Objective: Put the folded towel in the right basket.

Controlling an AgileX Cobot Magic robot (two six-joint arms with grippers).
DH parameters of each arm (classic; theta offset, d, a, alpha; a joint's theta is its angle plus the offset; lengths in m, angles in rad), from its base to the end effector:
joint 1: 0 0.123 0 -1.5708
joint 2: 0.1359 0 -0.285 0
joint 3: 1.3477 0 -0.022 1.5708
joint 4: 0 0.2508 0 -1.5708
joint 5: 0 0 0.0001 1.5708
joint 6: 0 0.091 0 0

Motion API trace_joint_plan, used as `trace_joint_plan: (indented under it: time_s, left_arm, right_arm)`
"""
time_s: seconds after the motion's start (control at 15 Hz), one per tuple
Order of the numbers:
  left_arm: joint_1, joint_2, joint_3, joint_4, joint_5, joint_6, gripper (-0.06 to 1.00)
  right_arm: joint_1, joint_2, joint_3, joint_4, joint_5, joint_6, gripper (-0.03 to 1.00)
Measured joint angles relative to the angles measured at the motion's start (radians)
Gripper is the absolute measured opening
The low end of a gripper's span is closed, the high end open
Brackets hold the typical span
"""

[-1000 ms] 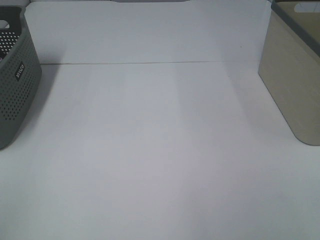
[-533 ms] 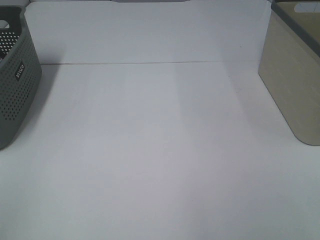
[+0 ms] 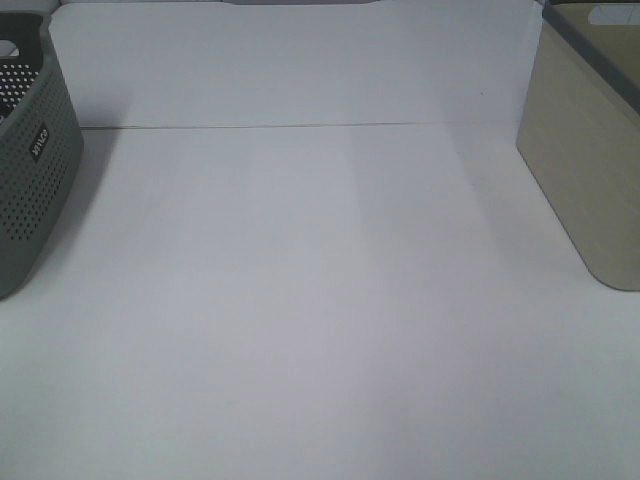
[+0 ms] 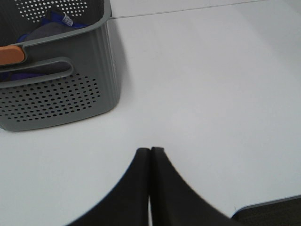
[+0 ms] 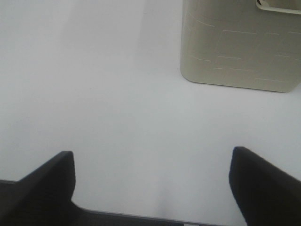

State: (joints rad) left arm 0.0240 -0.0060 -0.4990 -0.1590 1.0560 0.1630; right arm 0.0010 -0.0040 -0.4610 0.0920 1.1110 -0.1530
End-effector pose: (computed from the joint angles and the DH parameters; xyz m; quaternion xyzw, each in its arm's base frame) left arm -0.0057 -0.0127 0.2782 0.0620 0.8457 -0.0301 0.5291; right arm -0.0036 0.0075 0.2627 -0.0693 0.8710 0.0090 0.4863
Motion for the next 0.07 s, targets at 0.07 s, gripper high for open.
trace_joint_plan:
  time_s: [0.07]
  left_arm:
    - [0.0,0.0,0.0,0.0,0.0,0.0,0.0]
  right_arm:
    - [0.0,0.0,0.0,0.0,0.0,0.0,0.86]
